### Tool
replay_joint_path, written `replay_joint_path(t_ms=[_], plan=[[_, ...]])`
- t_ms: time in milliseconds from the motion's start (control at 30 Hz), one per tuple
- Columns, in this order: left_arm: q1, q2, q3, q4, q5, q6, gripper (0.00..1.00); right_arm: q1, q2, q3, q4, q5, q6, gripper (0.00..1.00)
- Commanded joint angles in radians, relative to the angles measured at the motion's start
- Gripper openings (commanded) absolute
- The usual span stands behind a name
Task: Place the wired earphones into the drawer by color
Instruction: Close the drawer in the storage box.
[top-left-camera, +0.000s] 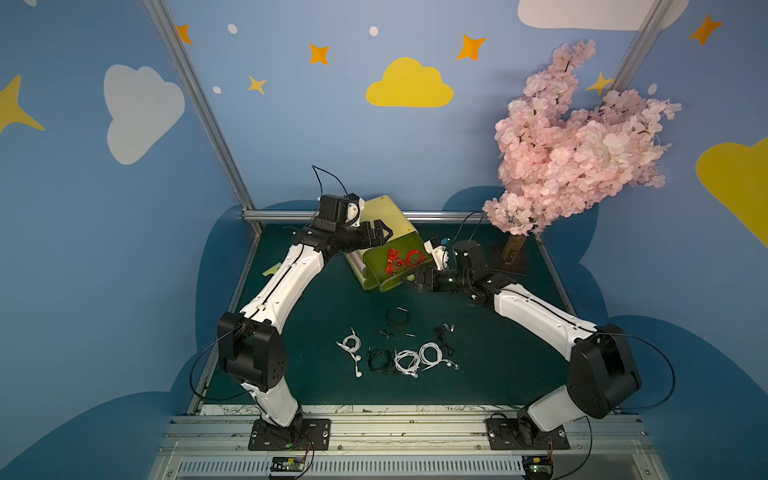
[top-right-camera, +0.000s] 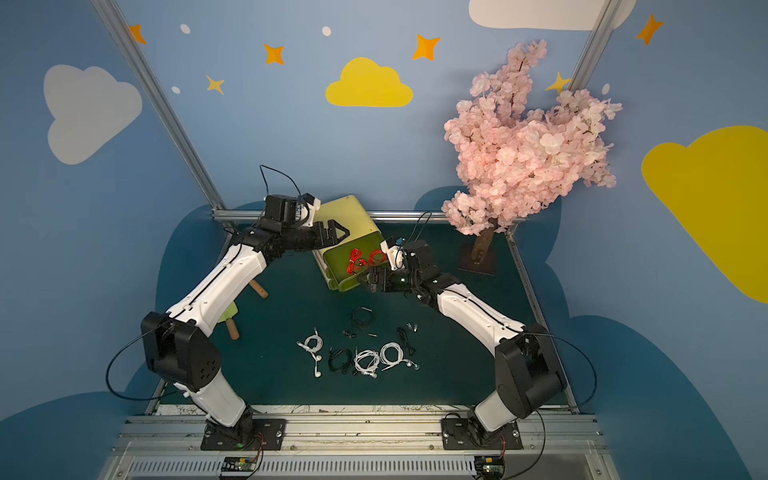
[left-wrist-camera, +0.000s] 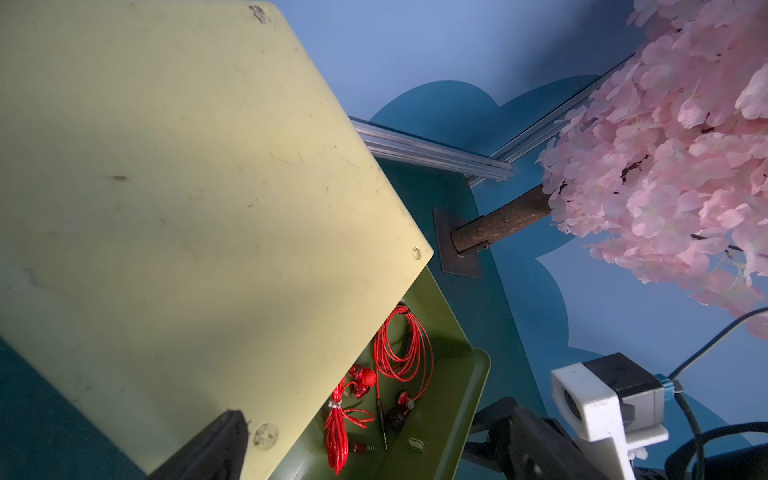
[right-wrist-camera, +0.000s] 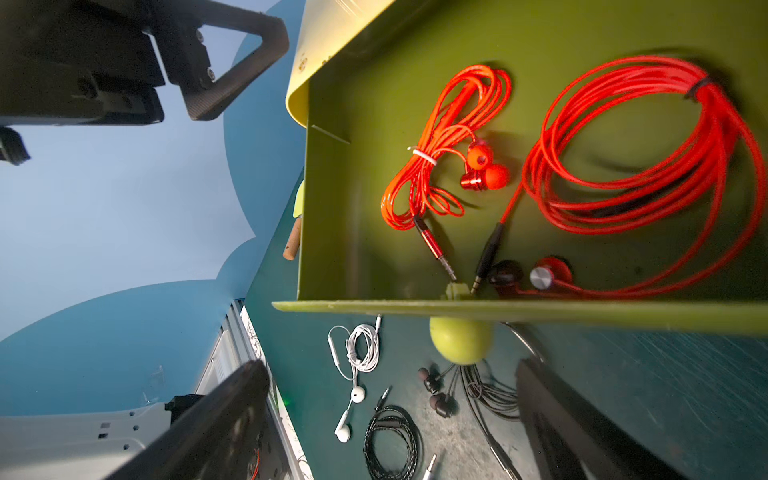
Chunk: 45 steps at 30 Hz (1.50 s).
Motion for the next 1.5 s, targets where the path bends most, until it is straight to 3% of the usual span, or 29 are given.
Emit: replay_joint_path(t_ms=[0,833,1467], plan=[[0.01,0.009,0.029,0.0,0.019,0.01,1.0,0.008,0.022,0.038,0.016,-0.013,0.009,0.97],[0.011,0.001,-0.038,0.018,0.039,-0.012,1.0,0.01,0.117,0.19,0.038,-0.019,-0.016,0.97],[0.017,-0.018,-0.088,0.075,0.034,-0.076,1.0,0.014,0.259,0.232,0.309,-0.049,-0.102,0.97]])
